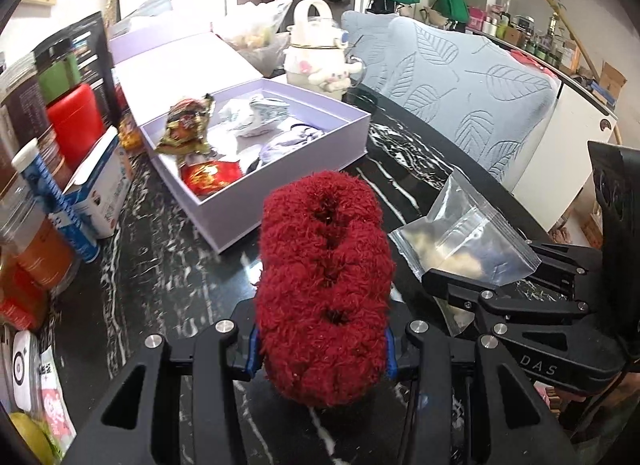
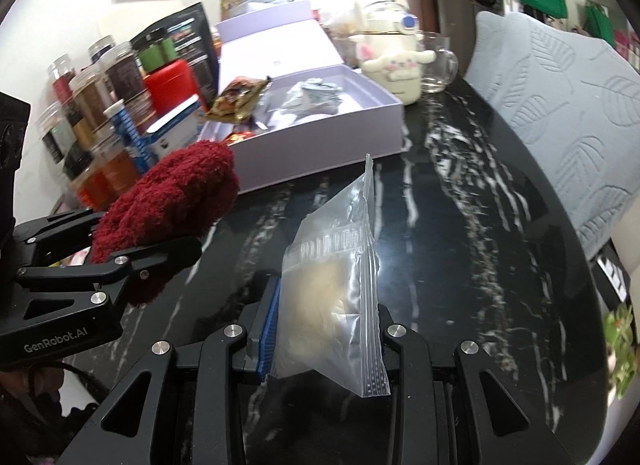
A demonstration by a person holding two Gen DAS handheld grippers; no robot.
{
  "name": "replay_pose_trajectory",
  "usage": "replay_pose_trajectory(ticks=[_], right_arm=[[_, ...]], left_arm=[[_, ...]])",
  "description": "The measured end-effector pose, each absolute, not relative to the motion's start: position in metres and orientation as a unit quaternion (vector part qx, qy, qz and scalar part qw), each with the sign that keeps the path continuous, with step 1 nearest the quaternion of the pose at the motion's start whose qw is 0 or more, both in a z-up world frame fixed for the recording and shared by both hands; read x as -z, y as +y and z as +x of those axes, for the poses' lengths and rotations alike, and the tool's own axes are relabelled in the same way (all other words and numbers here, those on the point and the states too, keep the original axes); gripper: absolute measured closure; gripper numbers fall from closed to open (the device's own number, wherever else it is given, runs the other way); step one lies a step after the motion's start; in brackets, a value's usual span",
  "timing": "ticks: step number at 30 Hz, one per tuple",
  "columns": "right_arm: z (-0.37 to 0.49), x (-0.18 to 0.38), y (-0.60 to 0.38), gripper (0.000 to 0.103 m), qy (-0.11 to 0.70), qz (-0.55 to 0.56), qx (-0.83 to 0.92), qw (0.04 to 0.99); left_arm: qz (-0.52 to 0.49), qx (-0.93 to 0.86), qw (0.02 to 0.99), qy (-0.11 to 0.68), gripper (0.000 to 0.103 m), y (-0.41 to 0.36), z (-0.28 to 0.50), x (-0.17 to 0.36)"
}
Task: Organize soft objects
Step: 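Lift and carry the pompom with the left tool while the right tool carries the bag to the box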
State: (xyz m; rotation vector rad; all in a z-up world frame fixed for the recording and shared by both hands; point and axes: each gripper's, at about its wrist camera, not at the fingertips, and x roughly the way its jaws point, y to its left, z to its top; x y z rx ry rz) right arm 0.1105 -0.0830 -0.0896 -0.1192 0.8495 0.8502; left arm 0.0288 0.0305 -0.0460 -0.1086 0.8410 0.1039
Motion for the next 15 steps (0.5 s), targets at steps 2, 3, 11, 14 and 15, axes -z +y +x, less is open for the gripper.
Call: replay_pose_trajectory(ticks=[2, 3, 11, 14, 15], right_arm=[[0.107, 0.090, -0.077, 0.071, 0.400, -0.058, -0.407, 0.819], [0.105, 0.090, -0.075, 0.071, 0.400, -0.059, -0.412, 0.817], [0.098, 0.086, -0.052, 0.071, 0.399, -0.069, -0.438, 0.803], [0.096, 0.083, -0.045, 0.071, 0.396, -0.073, -0.447, 0.799], [0.096, 0.081, -0.041, 0.071, 0.394, -0.075, -0.450, 0.798]], left_arm=[[-0.050, -0.058, 0.910, 0.407, 0.059, 0.034, 0.025, 0.045], [-0.047, -0.062, 0.911, 0.405, 0.059, 0.036, 0.023, 0.045], [-0.064, -0.076, 0.910, 0.402, 0.059, 0.055, 0.013, 0.041], [-0.070, -0.083, 0.910, 0.400, 0.059, 0.063, 0.011, 0.040], [-0.071, -0.085, 0.910, 0.399, 0.059, 0.066, 0.011, 0.039]])
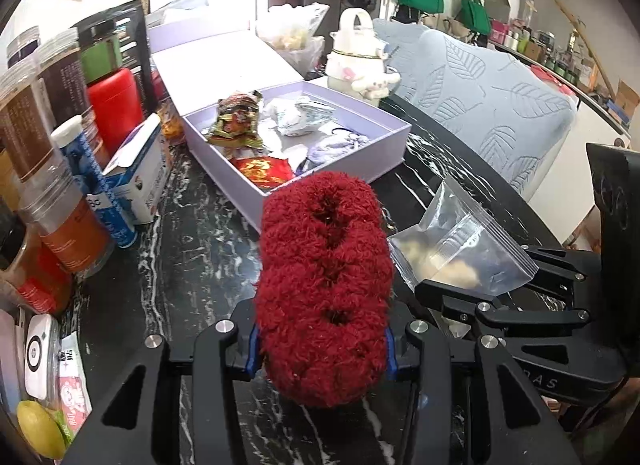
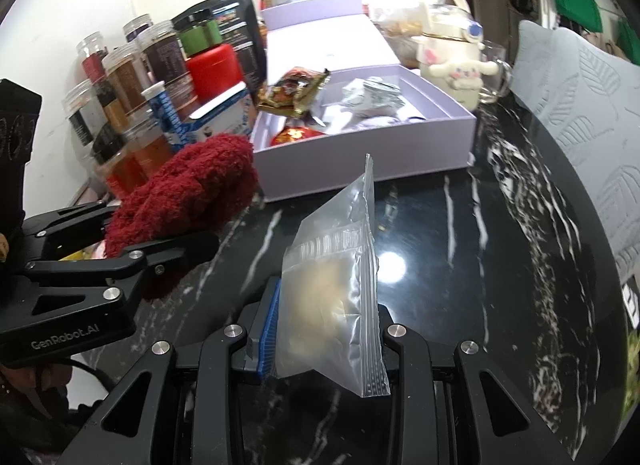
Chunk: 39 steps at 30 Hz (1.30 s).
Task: Organize soft objects
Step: 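Lift and carry the pompom with the left tool while the right tool carries the bag to the box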
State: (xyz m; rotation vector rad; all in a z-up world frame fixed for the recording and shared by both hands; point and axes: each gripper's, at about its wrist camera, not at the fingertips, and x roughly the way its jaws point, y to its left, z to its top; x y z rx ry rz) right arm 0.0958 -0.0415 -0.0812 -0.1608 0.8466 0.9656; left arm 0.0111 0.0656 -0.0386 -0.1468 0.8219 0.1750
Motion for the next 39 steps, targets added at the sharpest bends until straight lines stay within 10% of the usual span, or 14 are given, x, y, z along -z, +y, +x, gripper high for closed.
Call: replay_pose_trajectory(ticks=[39], right_arm=[[0.152, -0.035, 0.021, 0.071, 0.269, -0.106, -0.495, 0.819]], left_arm=[[-0.041, -0.139, 0.951, 0.274, 0.059, 0.131, 0.061, -0.064]])
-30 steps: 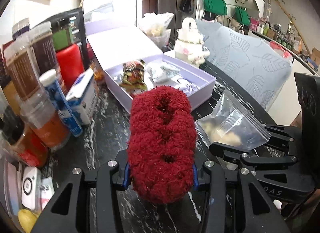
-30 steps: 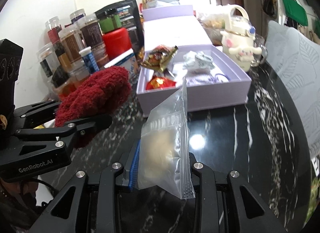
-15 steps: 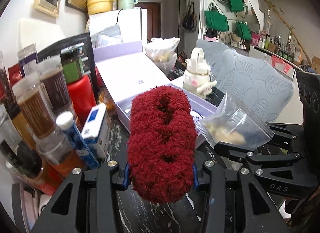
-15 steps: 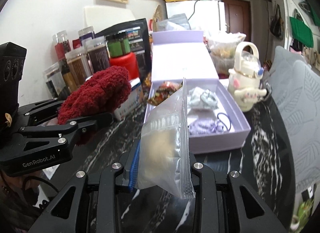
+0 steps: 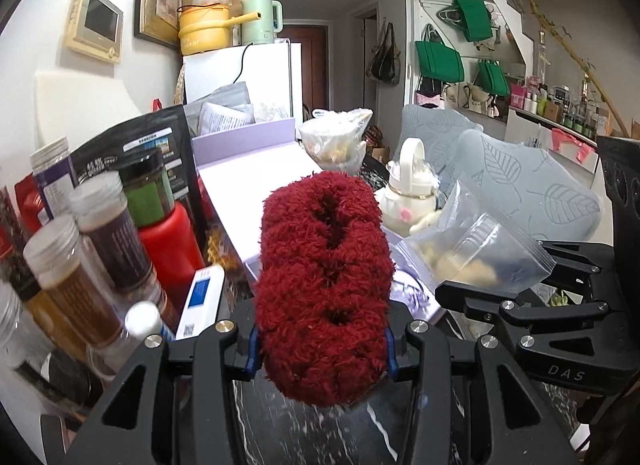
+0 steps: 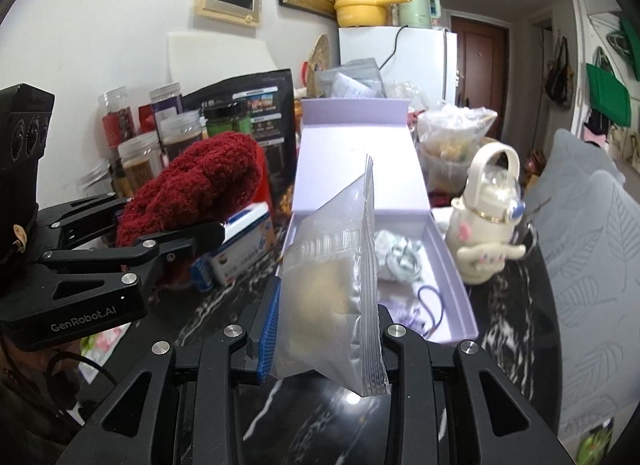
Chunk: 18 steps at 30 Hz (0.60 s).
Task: Organize soft objects
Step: 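Lift and carry the pompom with the left tool while the right tool carries the bag to the box, then lower the pompom with the left tool while the right tool lowers the clear bag into the box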
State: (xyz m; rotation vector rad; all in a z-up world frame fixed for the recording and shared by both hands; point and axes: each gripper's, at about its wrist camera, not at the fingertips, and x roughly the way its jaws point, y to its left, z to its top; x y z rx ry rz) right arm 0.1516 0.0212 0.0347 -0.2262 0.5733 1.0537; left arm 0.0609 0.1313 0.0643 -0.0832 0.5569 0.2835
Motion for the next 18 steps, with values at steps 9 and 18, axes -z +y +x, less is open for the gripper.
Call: replay_pose_trajectory(ticks=[9, 18], right_arm=[[0.183, -0.048, 0.036, 0.071, 0.254, -0.101, -0.485, 0.831], [0.217, -0.038, 0.050, 0.071, 0.260, -0.097, -0.472, 0.837]], left_arm=[[-0.040, -0.143, 0.953, 0.263, 0.059, 0.149, 0.098, -0.073], [-0.046, -0.137, 0.949, 0.281, 0.059, 0.166, 0.135, -0.057]])
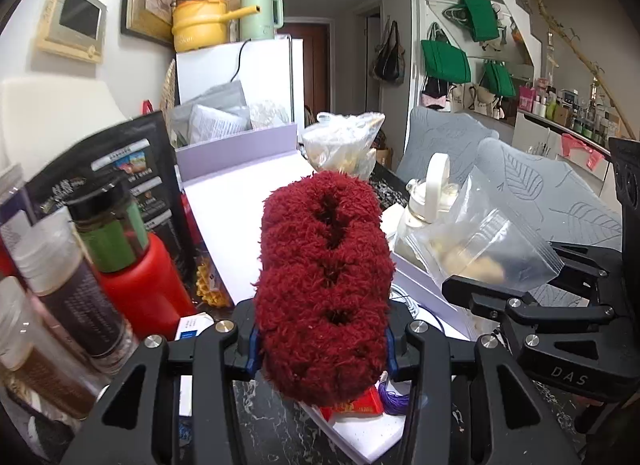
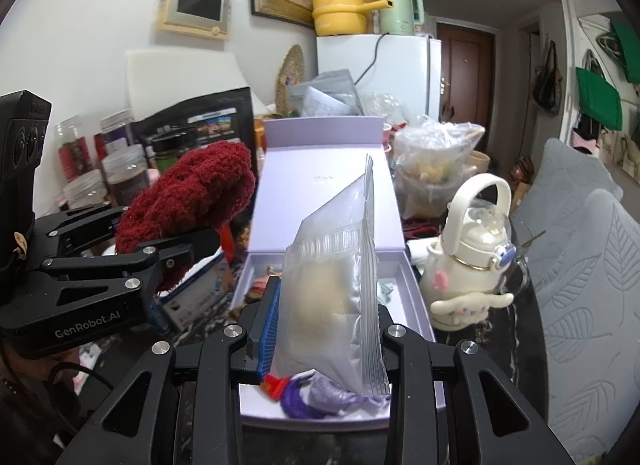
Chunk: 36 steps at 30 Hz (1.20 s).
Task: Organize soft objects
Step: 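Lower the pompom with the left tool while the right tool lowers the clear bag into the box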
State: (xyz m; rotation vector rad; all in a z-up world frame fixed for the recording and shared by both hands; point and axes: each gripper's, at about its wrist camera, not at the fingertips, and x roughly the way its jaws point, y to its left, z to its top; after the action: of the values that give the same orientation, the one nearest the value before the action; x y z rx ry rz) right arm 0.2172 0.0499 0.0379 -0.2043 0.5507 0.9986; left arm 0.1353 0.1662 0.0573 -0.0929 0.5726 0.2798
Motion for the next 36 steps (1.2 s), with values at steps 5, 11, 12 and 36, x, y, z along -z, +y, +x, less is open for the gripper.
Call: replay_pose_trajectory(ticks=[5, 11, 12, 36], right_arm=[[0.232, -0.021, 0.060, 0.071, 0.280, -0.097, -0.470, 0.832], [0.245, 0.007, 0.073, 0.071, 0.307, -0.107, -0.466, 0.823], [0.246, 0.010, 0.075, 0.071, 0.310, -0.108, -0.467, 0.821], [0.265, 0.070, 0.101, 0.071, 0.378, -0.118, -0.480, 0.783]], left_arm=[[-0.053, -0.137, 0.941, 0.304, 0.059, 0.176, 0.155, -0.037], [-0.054, -0.138, 0.931, 0.333, 0.059, 0.181, 0.174, -0.012], [-0.054, -0.138, 0.930, 0.337, 0.059, 0.182, 0.175, -0.009], [-0.018, -0.133, 0.914, 0.382, 0.059, 0.173, 0.203, 0.035]])
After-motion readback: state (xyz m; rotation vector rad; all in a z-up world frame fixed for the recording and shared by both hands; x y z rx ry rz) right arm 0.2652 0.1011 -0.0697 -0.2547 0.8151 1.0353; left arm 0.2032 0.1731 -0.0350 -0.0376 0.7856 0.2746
